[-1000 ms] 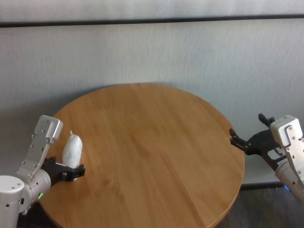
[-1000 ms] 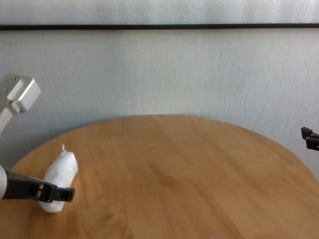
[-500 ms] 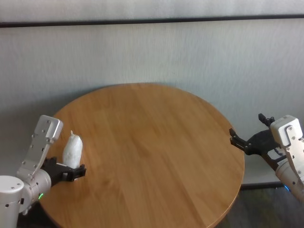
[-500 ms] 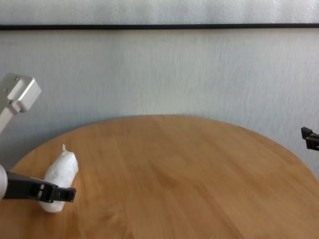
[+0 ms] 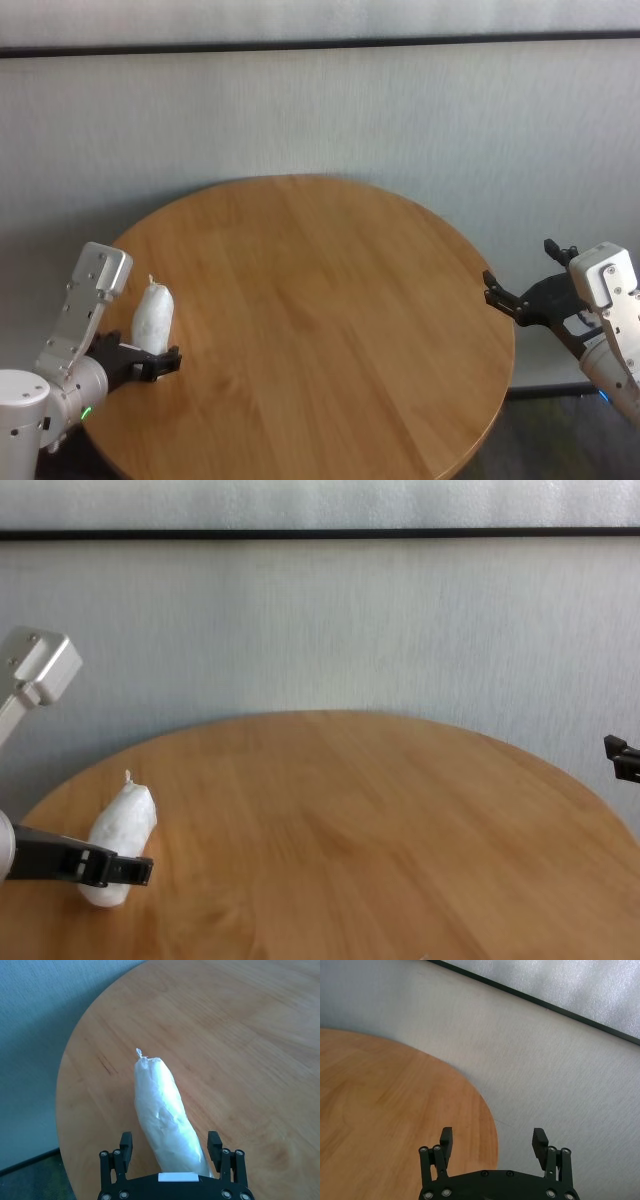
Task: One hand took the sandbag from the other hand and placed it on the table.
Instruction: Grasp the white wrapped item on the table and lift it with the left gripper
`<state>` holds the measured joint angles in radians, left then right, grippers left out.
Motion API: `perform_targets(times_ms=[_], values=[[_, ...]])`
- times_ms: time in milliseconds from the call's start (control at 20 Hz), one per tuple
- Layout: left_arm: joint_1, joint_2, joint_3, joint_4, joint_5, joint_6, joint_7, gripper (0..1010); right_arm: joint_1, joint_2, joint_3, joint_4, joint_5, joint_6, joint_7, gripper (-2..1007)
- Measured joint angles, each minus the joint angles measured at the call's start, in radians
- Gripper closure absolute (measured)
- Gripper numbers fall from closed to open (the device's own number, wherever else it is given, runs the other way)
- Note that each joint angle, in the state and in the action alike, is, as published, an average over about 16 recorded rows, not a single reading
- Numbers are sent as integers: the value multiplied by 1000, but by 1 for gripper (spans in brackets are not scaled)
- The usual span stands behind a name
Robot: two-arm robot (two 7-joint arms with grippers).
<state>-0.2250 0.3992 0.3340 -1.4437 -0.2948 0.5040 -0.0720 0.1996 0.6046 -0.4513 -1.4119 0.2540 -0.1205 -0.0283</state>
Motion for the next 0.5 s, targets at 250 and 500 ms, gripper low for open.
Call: perform_targets(times_ms=[250,500], values=[[0,0,0,0,-2,1,-1,131,0,0,0,0,0,0,0,2],[0,1,-1,-1,-3,1,-2,266,0,0,0,0,0,0,0,2]])
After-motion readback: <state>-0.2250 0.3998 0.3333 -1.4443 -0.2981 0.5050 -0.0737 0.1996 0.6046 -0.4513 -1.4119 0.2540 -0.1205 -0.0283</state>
